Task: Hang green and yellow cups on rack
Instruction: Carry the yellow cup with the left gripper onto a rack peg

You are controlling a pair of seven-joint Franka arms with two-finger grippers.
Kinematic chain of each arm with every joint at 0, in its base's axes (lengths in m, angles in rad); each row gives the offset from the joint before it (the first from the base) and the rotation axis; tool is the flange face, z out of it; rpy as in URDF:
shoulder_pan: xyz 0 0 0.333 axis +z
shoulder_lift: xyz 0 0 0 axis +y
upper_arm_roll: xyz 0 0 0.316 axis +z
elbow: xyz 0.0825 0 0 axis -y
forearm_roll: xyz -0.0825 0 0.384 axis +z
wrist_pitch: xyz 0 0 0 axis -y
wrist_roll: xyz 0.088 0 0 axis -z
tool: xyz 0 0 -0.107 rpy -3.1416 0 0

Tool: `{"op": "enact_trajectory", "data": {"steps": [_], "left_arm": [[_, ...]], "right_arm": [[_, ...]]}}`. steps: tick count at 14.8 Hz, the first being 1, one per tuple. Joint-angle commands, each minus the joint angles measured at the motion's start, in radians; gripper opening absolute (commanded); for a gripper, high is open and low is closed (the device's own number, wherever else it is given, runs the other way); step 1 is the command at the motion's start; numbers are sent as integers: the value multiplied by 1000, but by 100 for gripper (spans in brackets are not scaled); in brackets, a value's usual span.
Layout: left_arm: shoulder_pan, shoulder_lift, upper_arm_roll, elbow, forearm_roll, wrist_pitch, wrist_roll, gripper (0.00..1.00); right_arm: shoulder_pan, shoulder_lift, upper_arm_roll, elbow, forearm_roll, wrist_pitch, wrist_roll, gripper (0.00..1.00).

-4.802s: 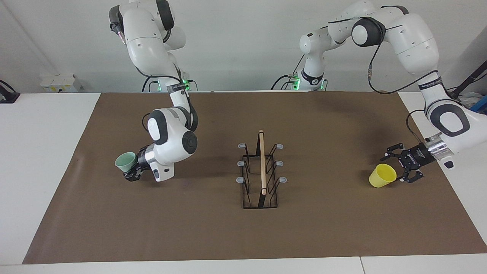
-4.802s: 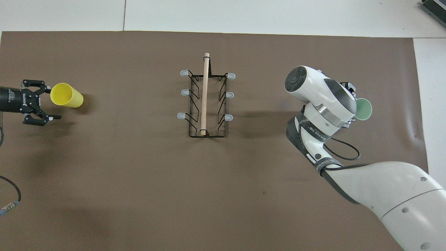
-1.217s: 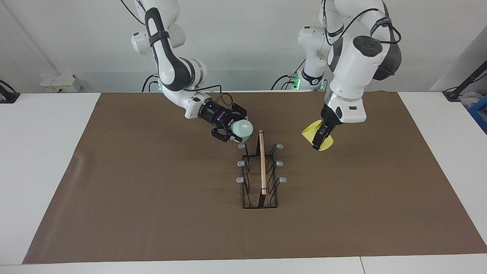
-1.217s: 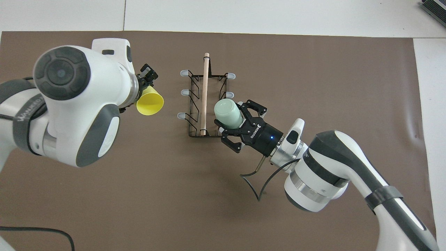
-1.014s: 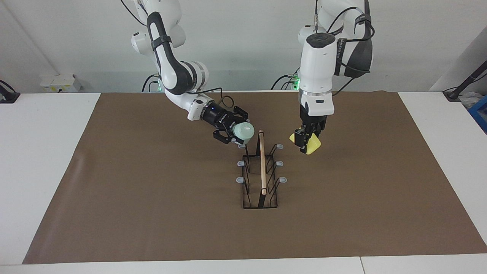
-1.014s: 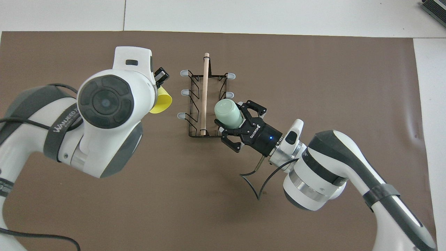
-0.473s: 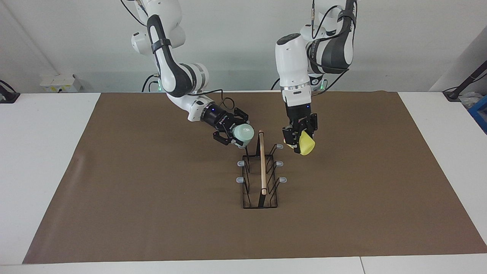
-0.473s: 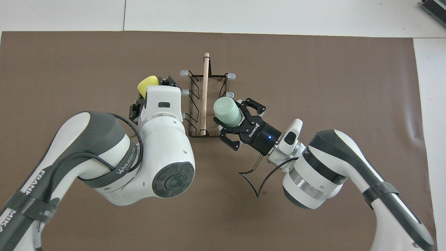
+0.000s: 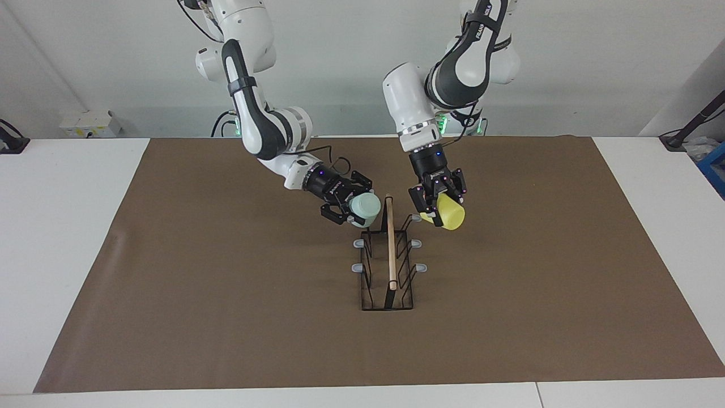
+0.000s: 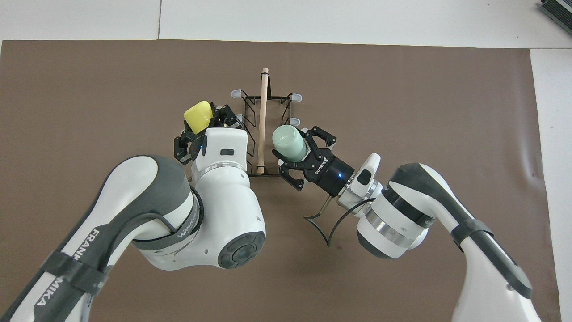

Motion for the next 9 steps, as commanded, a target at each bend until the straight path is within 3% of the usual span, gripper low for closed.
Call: {"op": "enact_trajectory", "data": {"steps": [1, 6, 7, 8, 9], "left_arm": [[-62, 24, 15, -11, 93, -75, -152, 0], [-101, 62, 13, -11, 192, -174, -284, 0], [-101, 67, 15, -12, 193, -178, -286, 0], [-101, 80, 15, -12, 205, -190, -289, 0], [-108, 94, 13, -12, 225, -210, -315, 0]], "right_arm": [[-2, 26, 1, 14, 32, -9, -39, 0], [-4, 49, 2, 14, 36, -8, -57, 0], [-7, 49, 2, 14, 44, -6, -56, 26], [-7, 48, 2, 14, 45, -11, -56, 92], [-7, 43, 2, 12, 45, -11, -56, 100]]}}
